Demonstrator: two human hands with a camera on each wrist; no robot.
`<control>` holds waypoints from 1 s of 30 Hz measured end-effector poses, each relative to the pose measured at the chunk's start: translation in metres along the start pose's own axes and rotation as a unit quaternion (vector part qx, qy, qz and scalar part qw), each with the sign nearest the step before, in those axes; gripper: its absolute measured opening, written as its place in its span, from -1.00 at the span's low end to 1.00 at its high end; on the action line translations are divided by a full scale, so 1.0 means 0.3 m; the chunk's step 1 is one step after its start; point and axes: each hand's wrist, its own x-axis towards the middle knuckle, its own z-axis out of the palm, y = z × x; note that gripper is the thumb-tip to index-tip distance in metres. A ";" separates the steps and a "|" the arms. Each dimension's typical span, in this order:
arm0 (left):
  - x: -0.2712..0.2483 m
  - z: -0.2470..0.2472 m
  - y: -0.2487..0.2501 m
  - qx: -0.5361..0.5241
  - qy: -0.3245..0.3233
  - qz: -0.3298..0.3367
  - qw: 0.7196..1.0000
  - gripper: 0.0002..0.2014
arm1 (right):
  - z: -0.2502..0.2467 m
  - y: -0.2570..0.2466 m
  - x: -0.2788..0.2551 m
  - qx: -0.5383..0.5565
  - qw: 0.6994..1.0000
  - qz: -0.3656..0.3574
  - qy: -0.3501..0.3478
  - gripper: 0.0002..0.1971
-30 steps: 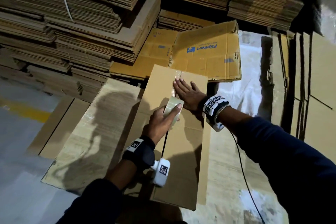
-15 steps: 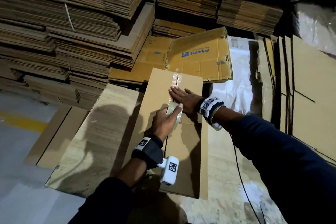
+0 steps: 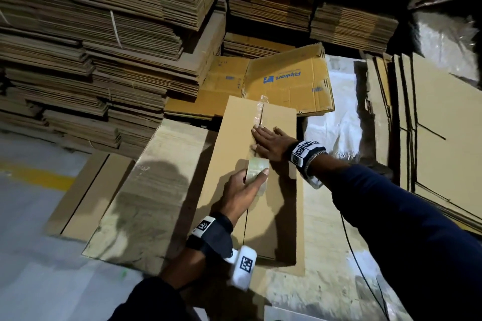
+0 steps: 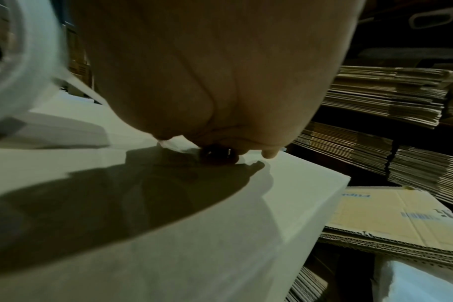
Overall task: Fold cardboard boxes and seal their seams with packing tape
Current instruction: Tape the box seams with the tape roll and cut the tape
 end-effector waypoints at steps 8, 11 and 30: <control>-0.045 -0.002 -0.013 0.042 -0.013 -0.024 0.999 -0.31 | 0.009 -0.064 -0.079 -0.009 1.000 -0.007 -0.009 0.04; -0.098 -0.012 -0.041 0.089 0.010 -0.016 0.996 -0.32 | 0.029 -0.061 -0.062 0.007 1.000 0.009 -0.006 -0.26; -0.349 -0.014 -0.138 0.120 0.045 0.054 0.990 -0.33 | 0.147 -0.250 -0.203 0.052 0.997 0.061 0.023 -0.29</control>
